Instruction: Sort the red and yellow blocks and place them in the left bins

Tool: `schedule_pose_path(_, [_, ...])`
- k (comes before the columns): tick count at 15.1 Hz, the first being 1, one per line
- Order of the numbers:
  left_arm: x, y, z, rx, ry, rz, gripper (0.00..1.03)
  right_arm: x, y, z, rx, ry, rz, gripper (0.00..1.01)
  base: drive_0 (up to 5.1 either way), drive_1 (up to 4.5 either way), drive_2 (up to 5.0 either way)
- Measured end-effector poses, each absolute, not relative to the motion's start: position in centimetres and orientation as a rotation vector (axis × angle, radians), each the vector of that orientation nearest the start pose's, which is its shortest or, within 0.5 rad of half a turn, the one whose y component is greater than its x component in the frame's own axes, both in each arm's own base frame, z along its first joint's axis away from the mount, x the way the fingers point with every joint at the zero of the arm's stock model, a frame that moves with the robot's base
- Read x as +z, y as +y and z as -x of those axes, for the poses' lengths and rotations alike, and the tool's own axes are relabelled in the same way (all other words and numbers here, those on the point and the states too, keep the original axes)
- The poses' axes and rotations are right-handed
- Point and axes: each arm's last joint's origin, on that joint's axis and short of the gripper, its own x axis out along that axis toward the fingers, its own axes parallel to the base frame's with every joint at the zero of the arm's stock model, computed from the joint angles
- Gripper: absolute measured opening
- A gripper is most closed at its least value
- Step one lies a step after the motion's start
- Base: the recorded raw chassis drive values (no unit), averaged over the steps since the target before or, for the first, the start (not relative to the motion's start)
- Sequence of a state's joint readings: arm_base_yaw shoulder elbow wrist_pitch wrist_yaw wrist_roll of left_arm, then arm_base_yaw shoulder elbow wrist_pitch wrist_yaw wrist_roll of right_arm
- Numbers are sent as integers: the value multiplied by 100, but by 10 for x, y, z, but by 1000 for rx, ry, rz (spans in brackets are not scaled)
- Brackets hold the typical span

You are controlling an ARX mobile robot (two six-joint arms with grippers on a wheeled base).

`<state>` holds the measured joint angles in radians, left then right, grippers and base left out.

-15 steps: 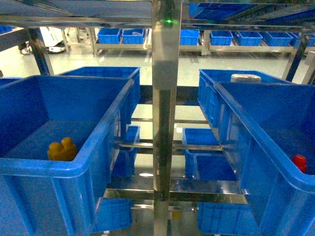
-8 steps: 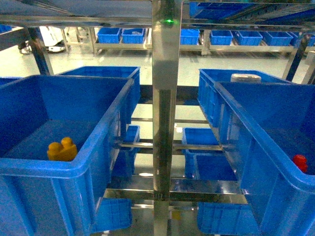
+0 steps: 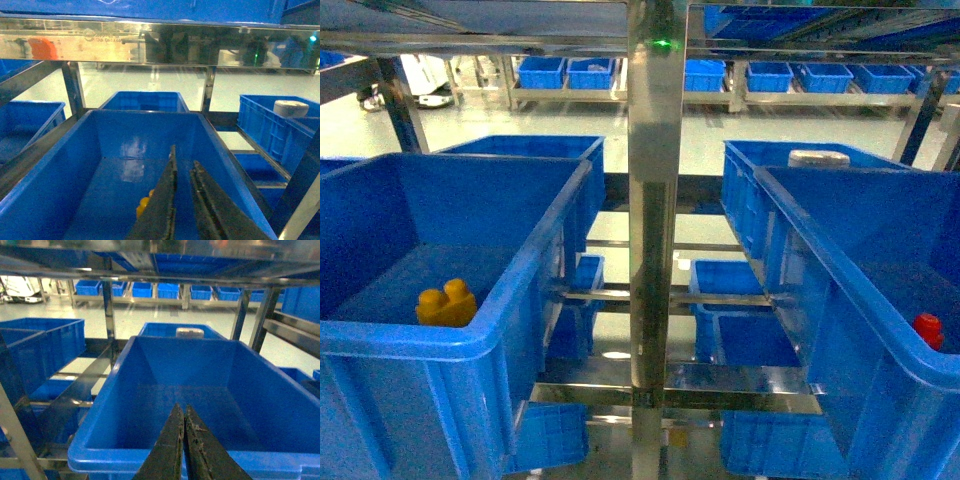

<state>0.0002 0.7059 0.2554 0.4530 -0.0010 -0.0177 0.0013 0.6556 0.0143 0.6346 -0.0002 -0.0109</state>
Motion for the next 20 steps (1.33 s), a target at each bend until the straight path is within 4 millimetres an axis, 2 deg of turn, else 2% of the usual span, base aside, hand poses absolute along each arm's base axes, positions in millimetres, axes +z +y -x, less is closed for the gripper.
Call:
schedule_pose_path(1, [215,0,-157,1,-4,17,2,168,0,-135,0,-11,11,2,0,0,0])
schedule_pose_path(3, [203,0,-149,0,9,17,2,169,0,-131,0,-5,11,2,0,0,0])
schedule_pose_path(9, [185,0,-131,1,6,17,2,171,0,-119,0,-13,10,2,0,0,0])
schedule_pose_path(19, [171,0,-115,0,-15,17,2,171,0,-108,0,-14,8,2,0,0,0])
schedule_pose_path(20, [172,0,-113,-1,-20,17,2,164,0,-101,2,41,7,2,0,0,0])
